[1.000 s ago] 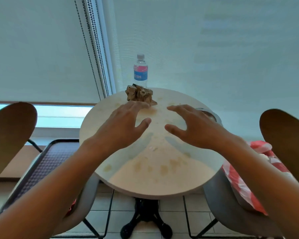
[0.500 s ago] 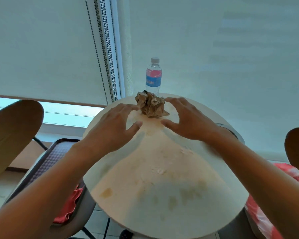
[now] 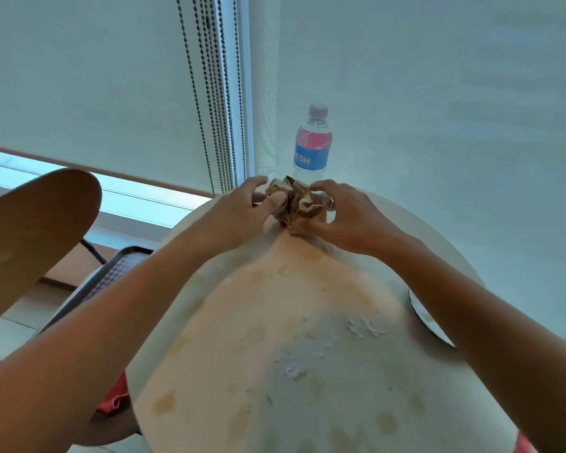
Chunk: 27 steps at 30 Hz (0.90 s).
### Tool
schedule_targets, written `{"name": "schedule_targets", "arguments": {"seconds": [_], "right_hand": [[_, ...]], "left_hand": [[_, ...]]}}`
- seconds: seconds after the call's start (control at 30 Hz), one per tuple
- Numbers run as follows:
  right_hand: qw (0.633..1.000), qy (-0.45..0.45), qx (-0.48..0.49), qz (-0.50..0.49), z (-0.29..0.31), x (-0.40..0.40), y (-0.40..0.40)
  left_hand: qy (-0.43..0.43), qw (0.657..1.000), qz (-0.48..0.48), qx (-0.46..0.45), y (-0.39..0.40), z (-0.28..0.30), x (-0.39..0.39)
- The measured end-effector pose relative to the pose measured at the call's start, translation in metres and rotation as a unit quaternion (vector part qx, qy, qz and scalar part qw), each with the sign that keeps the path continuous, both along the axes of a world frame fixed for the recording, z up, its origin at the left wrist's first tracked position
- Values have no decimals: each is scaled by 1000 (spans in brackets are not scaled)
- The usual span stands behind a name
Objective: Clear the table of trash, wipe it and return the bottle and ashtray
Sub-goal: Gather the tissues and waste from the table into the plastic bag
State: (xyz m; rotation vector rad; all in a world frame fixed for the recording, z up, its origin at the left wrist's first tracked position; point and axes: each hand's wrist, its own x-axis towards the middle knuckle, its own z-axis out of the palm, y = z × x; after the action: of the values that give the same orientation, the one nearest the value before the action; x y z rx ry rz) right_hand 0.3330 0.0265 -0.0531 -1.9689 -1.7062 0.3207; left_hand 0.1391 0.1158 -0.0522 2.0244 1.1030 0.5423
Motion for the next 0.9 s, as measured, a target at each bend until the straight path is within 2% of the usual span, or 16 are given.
{"name": "schedule_targets", "arguments": {"seconds": [0.2, 0.43, 0.67, 0.9], "right_hand": [[998, 58, 28, -24, 0, 0, 0], [990, 125, 34, -55, 16, -8, -17], [982, 125, 75, -116, 49, -37, -74], [966, 137, 104, -193, 53, -65, -156]], "left_hand": [[-44, 999, -17, -23, 7, -9, 8], [-60, 997, -43, -10, -3, 6, -2], [-85, 989, -118, 18, -32, 36, -15], [-103, 971, -216, 14, -85, 42, -16]]}}
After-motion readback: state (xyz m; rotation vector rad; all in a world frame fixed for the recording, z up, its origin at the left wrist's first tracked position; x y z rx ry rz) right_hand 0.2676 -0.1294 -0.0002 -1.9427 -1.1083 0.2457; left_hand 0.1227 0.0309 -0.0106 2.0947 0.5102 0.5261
